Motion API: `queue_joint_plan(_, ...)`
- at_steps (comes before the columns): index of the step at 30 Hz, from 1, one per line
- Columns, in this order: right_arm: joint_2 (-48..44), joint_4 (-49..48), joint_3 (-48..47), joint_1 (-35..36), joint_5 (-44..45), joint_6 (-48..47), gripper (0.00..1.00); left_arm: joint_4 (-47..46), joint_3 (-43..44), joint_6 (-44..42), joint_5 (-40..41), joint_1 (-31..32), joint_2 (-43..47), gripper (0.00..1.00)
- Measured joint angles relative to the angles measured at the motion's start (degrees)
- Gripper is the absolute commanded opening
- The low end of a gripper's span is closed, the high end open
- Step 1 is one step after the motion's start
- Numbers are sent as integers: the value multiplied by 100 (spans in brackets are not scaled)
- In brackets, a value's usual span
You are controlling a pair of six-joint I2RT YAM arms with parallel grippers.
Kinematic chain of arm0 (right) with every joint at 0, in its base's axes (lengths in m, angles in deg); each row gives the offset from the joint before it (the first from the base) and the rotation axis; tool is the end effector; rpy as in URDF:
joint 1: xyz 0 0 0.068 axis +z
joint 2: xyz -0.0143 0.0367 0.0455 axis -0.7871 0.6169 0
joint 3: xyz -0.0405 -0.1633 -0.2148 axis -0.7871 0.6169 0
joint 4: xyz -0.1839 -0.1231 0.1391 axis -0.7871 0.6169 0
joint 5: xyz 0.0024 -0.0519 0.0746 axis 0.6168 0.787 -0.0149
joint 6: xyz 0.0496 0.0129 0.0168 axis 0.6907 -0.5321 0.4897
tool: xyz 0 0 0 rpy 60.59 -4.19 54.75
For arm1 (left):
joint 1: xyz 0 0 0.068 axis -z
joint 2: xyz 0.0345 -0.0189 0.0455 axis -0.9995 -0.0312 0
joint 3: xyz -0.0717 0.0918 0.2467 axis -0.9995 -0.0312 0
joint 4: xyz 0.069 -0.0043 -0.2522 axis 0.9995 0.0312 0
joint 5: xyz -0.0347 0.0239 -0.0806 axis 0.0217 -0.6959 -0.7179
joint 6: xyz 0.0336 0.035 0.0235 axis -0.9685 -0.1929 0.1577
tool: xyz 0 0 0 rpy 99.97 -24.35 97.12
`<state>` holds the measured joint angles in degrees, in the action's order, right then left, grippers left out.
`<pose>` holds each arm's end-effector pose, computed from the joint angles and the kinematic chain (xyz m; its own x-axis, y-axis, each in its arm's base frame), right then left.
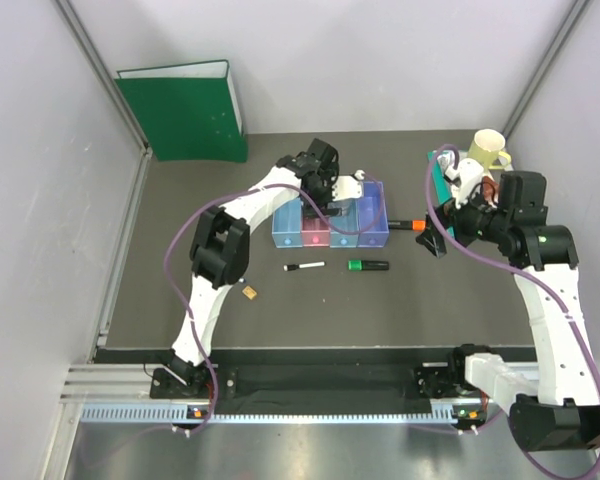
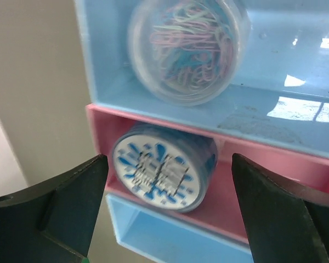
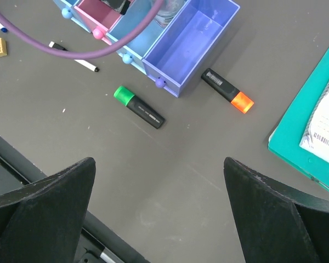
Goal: Sort the stationery into containers
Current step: Place the stationery in the storage box.
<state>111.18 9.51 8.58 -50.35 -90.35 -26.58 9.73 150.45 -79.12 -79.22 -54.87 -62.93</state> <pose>0.1801 0.0224 0.3801 -0.4595 -0.3211 -0.8281 -0.6046 0.7961 0.0268 0.4228 -0.2798 0.2120 0.0920 0.9445 -0.3154 0.9033 0.0542 0.4256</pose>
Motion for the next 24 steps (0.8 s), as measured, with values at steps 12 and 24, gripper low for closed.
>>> queue_joint_plan(12, 157, 68, 376, -22, 33, -769, 100, -323, -1099, 601, -264, 118, 2583, 99)
queue_joint_plan(24, 1906, -118, -63, -321, 1056, -2260, 100, -326, -4699, 186, -389, -553, 5477, 98)
